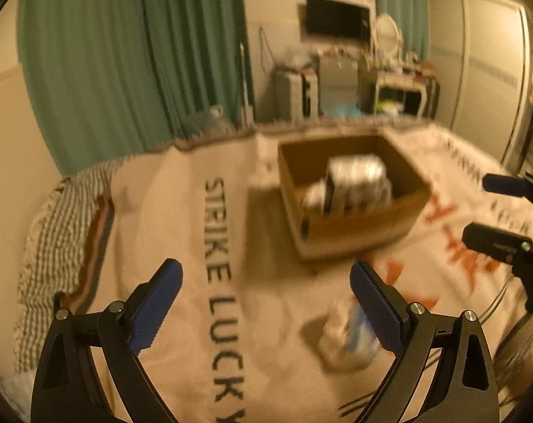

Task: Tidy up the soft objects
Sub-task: 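Move the right tool to the blue tissue pack and grasp it, then grasp the crumpled white tissue with the left tool while the right tool holds the blue pack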

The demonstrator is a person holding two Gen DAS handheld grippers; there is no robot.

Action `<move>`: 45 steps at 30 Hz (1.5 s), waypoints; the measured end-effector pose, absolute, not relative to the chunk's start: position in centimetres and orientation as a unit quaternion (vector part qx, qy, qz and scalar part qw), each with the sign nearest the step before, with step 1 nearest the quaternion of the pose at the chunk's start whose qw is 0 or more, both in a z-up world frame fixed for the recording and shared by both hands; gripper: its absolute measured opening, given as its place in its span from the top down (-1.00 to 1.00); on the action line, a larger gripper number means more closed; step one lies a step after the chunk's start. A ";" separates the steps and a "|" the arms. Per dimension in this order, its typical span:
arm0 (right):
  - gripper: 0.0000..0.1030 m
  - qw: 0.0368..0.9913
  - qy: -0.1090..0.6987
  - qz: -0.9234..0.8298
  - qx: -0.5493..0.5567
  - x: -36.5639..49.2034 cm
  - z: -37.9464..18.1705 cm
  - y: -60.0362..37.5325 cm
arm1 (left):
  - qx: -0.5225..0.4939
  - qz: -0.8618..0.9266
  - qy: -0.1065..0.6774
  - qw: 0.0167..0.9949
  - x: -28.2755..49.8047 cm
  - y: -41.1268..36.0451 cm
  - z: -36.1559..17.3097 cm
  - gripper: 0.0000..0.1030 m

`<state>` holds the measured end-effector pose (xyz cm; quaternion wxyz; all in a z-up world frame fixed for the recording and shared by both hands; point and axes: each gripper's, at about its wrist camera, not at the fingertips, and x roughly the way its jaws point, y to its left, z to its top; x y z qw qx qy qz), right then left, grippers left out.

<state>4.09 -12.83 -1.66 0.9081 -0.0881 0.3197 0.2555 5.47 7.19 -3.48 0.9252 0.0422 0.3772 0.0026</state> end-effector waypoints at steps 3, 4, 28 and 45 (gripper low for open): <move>-1.00 0.882 0.356 0.288 -0.113 4.2 -6.8 -11.7 | 0.049 0.003 0.383 0.922 4.9 7.5 -6.1 -0.89; -1.00 0.874 0.366 0.297 -0.118 4.3 -8.0 -11.3 | 0.047 -0.003 0.389 0.920 4.8 7.6 -6.9 -0.89; 0.15 0.780 0.479 0.385 -0.115 5.4 -18.9 -6.1 | 0.015 0.000 0.429 0.903 4.3 8.8 -12.7 -0.89; -0.48 0.794 0.504 0.326 -0.098 7.8 -20.9 -7.8 | 0.024 -0.008 0.455 0.890 4.6 8.2 -14.0 -0.89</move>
